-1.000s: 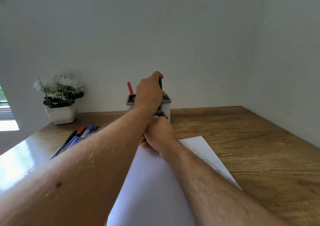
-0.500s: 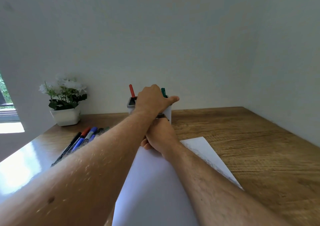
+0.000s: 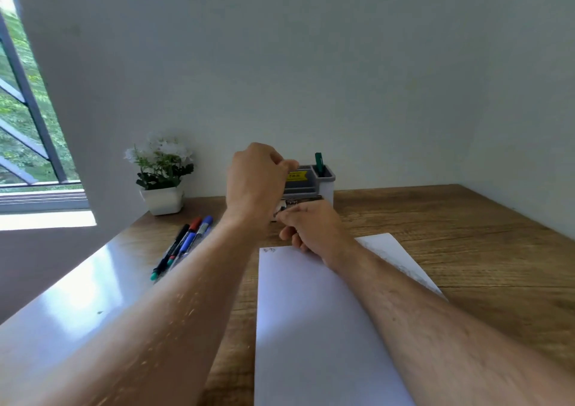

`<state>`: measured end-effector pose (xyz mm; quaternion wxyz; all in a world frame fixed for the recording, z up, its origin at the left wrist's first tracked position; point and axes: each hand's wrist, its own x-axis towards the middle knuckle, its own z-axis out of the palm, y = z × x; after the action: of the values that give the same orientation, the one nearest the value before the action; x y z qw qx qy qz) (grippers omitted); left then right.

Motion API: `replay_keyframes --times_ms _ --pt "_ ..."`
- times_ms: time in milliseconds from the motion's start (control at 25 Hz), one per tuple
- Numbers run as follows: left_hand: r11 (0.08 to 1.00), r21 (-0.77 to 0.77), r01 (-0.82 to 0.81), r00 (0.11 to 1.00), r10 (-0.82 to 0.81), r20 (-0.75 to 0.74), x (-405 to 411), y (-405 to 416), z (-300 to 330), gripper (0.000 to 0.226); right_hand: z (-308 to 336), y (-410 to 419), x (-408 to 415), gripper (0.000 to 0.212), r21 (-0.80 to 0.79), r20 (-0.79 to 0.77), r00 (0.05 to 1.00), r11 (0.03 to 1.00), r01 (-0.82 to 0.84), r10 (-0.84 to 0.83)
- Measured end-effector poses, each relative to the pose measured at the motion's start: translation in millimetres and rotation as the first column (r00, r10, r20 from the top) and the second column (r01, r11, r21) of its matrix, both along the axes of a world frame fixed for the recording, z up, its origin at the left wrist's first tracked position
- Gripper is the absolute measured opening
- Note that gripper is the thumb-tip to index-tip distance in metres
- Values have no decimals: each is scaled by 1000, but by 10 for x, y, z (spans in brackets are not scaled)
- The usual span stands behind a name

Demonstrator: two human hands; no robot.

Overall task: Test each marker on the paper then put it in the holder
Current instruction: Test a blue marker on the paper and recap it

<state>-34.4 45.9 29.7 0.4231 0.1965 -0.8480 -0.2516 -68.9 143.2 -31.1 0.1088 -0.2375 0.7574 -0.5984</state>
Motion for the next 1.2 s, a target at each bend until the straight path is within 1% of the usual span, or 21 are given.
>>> replay_keyframes --times_ms 80,160,280,400,520,680,840,1000,1080,1200 --pt "999 4 -40 997 40 68 143 -140 -9 24 -17 -4 -2 18 15 -25 1000 1000 -9 9" --pt "993 -14 -120 977 121 178 222 -306 -46 30 -12 2 -11 17 14 -45 999 1000 -21 22" --pt "967 -78 -243 901 255 352 291 -512 -123 42 -3 3 -44 14 32 -35 999 999 -18 19" --pt "961 -123 -246 821 274 501 319 -527 -169 46 -11 -7 -59 13 42 -40 999 999 -28 30" --pt "965 -148 -218 775 263 574 284 -433 -210 49 -24 -28 -76 14 30 -42 999 999 -22 24" --pt "963 -174 -206 744 269 611 266 -375 -237 46 -30 -51 -92 13 45 -59 998 999 -15 17" --pt "950 -240 -199 731 307 610 219 -347 -306 33 -44 -45 -98 13 40 -60 998 999 -26 28" --pt "956 -223 -188 717 289 635 209 -337 -312 36 -41 -53 -113 13 39 -61 998 999 -31 33" --pt "959 -221 -175 733 277 621 195 -325 -326 31 -42 -56 -117 13 38 -56 998 999 -32 34" --pt "966 -184 -180 802 253 541 175 -337 -329 18 -54 -62 -121 13 34 -52 998 999 -32 33"
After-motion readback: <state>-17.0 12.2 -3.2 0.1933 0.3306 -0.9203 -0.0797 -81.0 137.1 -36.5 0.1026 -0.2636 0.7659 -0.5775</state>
